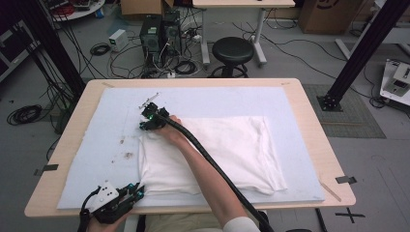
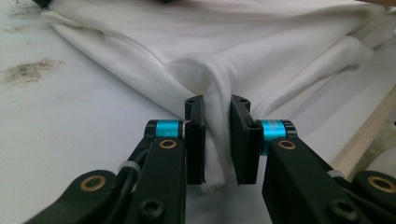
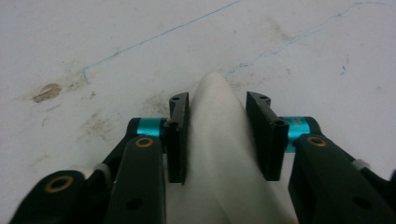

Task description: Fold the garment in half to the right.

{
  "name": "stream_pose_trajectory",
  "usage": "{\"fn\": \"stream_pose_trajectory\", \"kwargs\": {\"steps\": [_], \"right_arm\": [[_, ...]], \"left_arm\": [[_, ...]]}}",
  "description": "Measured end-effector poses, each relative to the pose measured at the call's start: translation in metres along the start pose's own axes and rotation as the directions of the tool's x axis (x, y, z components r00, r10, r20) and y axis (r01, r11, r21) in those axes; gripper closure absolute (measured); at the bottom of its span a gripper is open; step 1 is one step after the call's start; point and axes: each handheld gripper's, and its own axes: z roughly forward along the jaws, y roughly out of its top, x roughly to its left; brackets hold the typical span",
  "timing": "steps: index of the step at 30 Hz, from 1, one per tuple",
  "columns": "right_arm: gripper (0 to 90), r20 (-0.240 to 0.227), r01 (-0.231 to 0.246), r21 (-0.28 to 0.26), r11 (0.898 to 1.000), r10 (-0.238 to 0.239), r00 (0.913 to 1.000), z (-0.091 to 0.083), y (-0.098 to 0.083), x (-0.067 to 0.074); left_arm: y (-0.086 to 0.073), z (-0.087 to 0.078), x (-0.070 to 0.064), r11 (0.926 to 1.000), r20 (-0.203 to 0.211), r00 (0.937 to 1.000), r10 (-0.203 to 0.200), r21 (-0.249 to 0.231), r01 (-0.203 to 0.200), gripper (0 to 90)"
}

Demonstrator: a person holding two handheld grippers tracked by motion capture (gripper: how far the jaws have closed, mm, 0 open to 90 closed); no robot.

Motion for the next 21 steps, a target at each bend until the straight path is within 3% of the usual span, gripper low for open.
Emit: {"fn": "stream_pose_trajectory", "kwargs": {"steps": [9,12,18,21], "right_arm": [[84.0,-0.026,0.006,-0.006,1.000,-0.007,0.9996,-0.0006,-0.0009,0.0013],[85.5,-0.008,0.041,-0.002,0.999,-0.041,0.9991,-0.0007,-0.0001,0.0047],[86.0,-0.008,0.014,-0.012,1.000,-0.014,0.9999,-0.0009,-0.0016,0.0043],[86.9,-0.003,0.023,-0.013,1.000,-0.023,0.9997,-0.0011,-0.0018,0.0051]], "left_arm": [[-0.0002,-0.0003,0.0011,0.9997,0.005,0.9997,-0.023,-0.006,0.023,79.2],[0.0000,-0.0007,0.0011,0.9995,0.004,0.9996,-0.028,-0.011,0.028,80.6],[0.0006,-0.0012,0.0003,0.9995,-0.002,0.9995,-0.031,-0.008,0.031,81.5],[0.0005,-0.0009,-0.0004,0.9996,-0.007,0.9996,-0.026,-0.010,0.026,81.5]]}}
